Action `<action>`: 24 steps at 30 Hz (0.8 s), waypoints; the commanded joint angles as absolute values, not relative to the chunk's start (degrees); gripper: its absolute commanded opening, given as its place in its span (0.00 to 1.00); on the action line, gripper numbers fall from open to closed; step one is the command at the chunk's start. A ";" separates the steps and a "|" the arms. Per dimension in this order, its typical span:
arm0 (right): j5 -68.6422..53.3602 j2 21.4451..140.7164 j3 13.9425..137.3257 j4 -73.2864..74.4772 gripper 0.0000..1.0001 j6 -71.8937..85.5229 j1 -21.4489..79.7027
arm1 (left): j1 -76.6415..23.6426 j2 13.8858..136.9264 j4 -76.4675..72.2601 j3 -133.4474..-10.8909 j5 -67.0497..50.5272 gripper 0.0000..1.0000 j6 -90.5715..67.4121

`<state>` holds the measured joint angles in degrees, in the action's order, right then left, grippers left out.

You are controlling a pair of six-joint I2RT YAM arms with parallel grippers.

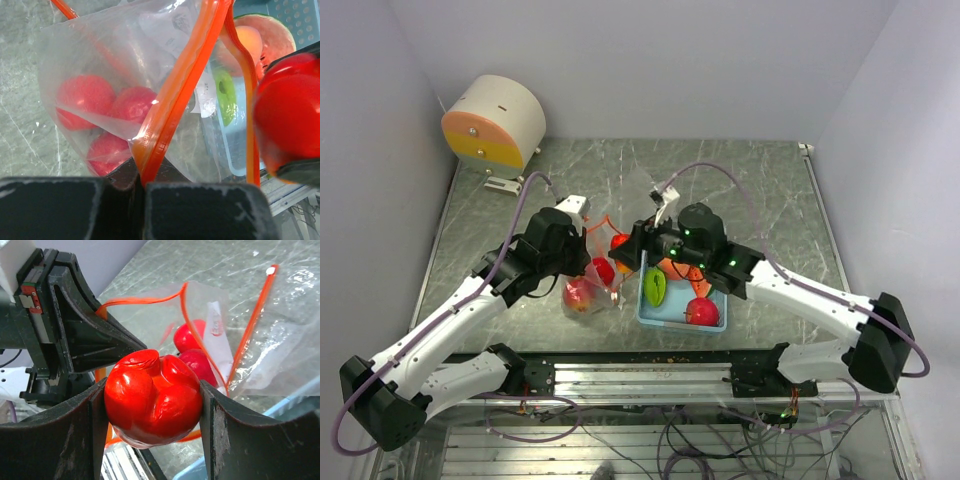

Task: Place the food in the zip-top bag and seal the zipper
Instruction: Place the fake fruit in the zipper food storage bag.

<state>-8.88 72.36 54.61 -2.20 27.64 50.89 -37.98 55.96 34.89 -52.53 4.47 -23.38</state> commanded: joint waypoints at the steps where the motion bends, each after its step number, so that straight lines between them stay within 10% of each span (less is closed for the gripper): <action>1: -7.78 75.57 58.37 -6.96 0.41 27.06 53.45 | -38.06 56.05 33.03 -51.86 3.74 0.07 -23.99; 5: -0.57 77.69 61.11 -5.92 0.54 24.81 56.05 | -38.05 56.00 32.72 -51.74 3.36 0.07 -24.14; 10: 6.95 78.20 63.33 -1.83 0.99 22.38 59.14 | -38.06 55.41 33.05 -51.68 3.43 0.07 -24.17; 24: 27.94 69.71 60.81 35.65 1.00 36.07 60.06 | -38.05 55.35 33.00 -51.87 3.49 0.07 -23.34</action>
